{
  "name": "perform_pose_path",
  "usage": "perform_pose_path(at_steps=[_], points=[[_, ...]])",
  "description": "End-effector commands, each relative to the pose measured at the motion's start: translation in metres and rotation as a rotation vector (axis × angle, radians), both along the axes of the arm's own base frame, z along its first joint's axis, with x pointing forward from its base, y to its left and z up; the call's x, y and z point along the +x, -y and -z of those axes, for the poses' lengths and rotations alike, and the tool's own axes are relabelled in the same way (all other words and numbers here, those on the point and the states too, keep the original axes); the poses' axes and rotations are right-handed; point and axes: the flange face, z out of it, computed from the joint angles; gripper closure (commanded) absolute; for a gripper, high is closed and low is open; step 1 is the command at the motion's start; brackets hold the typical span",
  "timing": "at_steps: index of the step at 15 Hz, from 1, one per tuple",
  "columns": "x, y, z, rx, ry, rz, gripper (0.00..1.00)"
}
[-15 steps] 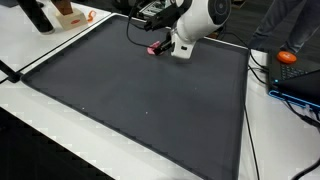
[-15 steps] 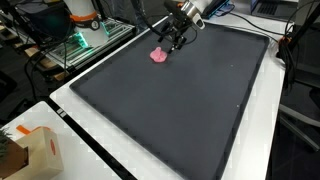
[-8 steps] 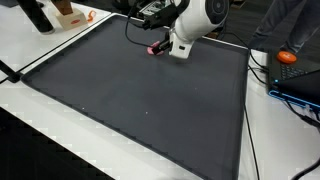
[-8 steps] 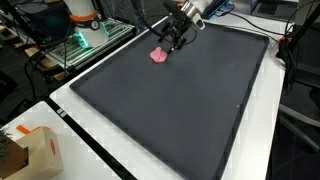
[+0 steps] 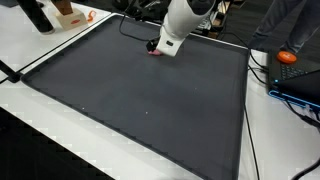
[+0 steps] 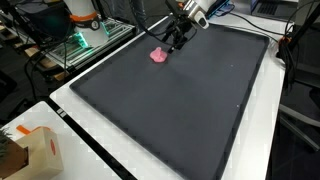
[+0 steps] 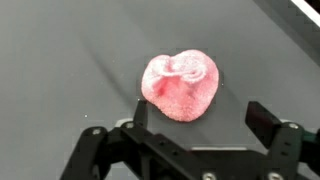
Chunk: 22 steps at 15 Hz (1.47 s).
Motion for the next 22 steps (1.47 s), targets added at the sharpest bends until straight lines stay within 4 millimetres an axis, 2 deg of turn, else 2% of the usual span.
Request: perform_pose_path(at_steps=[1, 9, 14, 22], points=[[0.012, 0.013, -0.01, 0.023, 0.071, 0.183, 0.0], [0.038, 0.059, -0.027, 0.005, 0.194, 0.573, 0.0], [0.048, 0.105, -0.031, -0.004, 0.251, 0.823, 0.0], [0.041, 0.174, -0.026, -0.041, 0.255, 1.232, 0.0]])
